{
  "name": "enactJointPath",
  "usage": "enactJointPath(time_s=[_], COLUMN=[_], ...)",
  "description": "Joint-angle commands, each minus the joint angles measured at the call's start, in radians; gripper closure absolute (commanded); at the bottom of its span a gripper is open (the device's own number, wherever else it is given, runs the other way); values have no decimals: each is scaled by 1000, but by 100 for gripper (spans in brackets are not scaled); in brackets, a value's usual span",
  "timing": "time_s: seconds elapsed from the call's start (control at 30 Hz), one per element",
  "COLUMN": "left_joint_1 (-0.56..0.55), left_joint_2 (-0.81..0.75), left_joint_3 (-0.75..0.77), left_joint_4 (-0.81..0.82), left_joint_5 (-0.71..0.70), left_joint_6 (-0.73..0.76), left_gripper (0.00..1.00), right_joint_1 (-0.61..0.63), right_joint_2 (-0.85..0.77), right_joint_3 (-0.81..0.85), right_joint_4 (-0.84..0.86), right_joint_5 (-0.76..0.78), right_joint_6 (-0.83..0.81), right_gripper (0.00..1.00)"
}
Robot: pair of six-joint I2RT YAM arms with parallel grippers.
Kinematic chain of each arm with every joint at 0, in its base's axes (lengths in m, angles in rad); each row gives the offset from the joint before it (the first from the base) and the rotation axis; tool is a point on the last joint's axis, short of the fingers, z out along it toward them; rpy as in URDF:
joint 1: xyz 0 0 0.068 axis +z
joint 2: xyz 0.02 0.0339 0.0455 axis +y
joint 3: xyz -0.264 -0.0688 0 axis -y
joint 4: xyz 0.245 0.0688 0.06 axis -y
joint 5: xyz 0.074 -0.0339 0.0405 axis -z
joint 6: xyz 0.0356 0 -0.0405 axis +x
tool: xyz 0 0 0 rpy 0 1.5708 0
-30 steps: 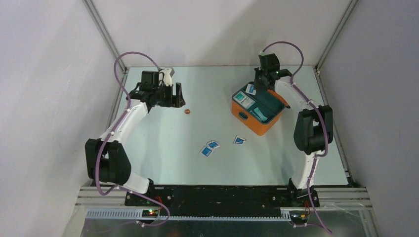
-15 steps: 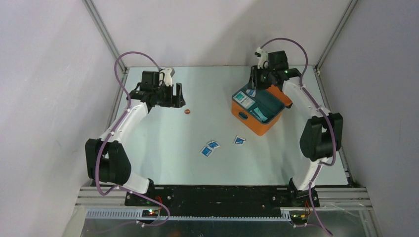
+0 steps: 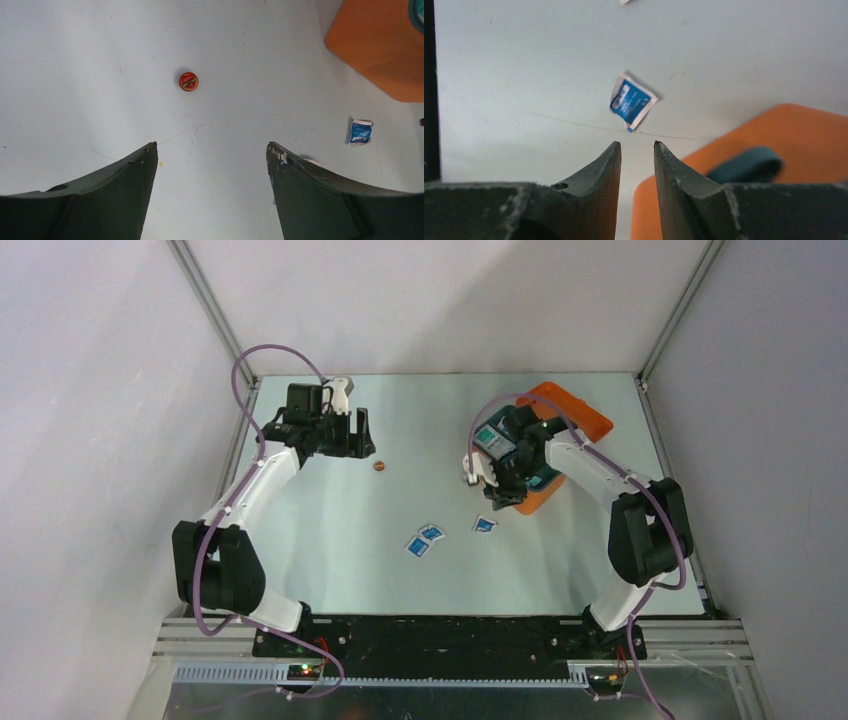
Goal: Organize the medicine kit
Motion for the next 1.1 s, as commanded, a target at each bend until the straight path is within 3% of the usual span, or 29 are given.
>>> enactJointPath(time_s=[0.0,0.17,0.4,0.7,1.07], left_joint_1=[-3,-3,-4,-8,-12], left_joint_2=[-15,-35,-53,-20,-1], left_joint_3=[-1,-27,-55,-39,-21], left_joint_4=[13,13,12,12,13], left_joint_5=[4,-2,-3,3,0], left_joint_6=[9,9,10,-3,-9], left_gripper=[15,15,15,14,14], right_joint_1=[18,61,107,132,159], right_joint_2=[-67,-40,22,62,118], right_joint_3=[-106,-210,-240,-242,-257], right_joint_4=[49,138,173,114,212], right_joint_5=[27,23,53,90,190], right_joint_6=[-384,-486,-460,-506,-411], right_gripper=[65,66,67,63,67])
